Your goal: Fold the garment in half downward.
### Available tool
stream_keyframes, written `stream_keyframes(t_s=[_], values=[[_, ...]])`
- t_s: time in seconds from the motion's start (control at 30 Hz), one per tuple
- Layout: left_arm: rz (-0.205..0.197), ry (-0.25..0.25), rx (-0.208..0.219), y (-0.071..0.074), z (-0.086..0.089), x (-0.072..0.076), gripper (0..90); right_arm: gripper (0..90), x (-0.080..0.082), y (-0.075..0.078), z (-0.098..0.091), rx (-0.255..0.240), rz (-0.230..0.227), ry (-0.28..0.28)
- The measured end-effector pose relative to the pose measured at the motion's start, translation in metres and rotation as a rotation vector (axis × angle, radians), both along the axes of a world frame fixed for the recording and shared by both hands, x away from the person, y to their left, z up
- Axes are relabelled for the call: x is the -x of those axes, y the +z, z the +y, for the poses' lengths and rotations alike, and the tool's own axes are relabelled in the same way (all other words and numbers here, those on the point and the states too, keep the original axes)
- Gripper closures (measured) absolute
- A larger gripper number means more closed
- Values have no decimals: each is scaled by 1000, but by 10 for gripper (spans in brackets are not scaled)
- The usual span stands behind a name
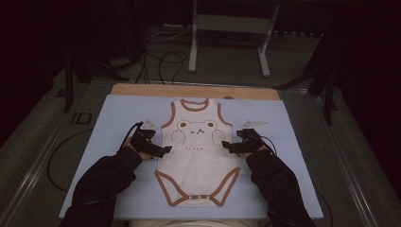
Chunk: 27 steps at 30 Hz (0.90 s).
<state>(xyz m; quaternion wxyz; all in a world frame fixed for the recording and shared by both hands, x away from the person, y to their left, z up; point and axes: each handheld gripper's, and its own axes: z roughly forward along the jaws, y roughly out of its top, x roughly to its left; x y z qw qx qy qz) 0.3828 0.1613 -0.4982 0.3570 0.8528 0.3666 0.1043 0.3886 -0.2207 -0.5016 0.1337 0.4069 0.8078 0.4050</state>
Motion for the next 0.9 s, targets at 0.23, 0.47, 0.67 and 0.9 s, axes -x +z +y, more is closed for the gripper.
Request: stream_keyframes(t_s=[0.23,0.47,0.67,0.9], values=[[14,10,-30,-6,0,-4,88,240,-3,-10,2,44,33,-32],[8,36,-67,-8,-1,-5,305,336,-8,-15,3,92,56,-55],[12,52,-75,-10,-3,-8,427,442,-9,-17,2,109,70,-72],[31,71,-84,-17,-5,-10,513,542,-10,-17,5,131,71,-75]])
